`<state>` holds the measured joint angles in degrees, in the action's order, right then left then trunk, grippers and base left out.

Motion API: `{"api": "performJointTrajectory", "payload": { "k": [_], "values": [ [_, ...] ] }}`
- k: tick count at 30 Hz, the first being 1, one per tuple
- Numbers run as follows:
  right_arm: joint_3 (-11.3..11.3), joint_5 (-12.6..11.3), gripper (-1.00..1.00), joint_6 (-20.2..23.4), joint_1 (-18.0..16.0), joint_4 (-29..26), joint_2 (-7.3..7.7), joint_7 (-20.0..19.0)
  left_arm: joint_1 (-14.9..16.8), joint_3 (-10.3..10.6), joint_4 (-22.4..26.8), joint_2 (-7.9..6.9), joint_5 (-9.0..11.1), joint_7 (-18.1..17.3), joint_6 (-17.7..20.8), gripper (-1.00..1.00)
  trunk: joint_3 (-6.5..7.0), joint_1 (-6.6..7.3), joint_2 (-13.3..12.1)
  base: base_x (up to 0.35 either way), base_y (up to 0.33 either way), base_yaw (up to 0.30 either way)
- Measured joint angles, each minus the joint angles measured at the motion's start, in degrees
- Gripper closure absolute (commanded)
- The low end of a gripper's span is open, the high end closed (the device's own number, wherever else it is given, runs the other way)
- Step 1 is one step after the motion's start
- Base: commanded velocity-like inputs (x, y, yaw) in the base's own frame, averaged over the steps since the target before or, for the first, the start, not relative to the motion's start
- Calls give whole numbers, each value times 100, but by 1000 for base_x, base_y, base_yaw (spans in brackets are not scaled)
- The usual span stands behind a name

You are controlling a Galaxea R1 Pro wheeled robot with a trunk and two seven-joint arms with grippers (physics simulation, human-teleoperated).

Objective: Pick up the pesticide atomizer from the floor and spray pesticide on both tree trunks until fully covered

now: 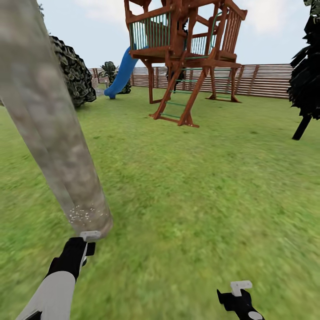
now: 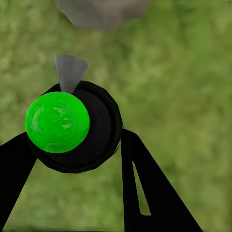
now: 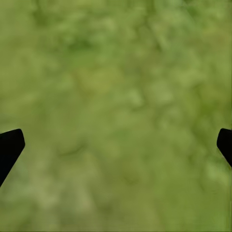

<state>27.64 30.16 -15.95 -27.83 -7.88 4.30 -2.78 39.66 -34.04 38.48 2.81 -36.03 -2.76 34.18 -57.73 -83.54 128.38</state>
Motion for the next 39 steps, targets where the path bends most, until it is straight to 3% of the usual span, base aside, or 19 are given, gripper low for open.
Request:
{"api": "performJointTrajectory", "payload": {
  "k": [18, 29, 33, 39],
  "values": [
    [0, 0, -100, 0, -1, 2, 0, 0, 3, 0, -1, 18, 21, 21, 3, 100, 0, -1, 0, 145, -240, 275],
    [1, -4, -100, 0, 1, -5, 0, 0, 73, -8, 6, 185, 49, -17, 37, 100, 0, -2, 0, -49, -175, 275],
    [1, -8, -100, 0, 0, -6, 0, 4, 441, -2, 3, 280, 42, -16, 64, 100, 1, -2, 0, -3, -3, 207],
    [0, -1, -100, 0, 1, -7, 9, 15, 1029, -3, 0, 288, -2, -10, 200, 100, 0, -2, 0, 0, 0, 10]
  ]
}}
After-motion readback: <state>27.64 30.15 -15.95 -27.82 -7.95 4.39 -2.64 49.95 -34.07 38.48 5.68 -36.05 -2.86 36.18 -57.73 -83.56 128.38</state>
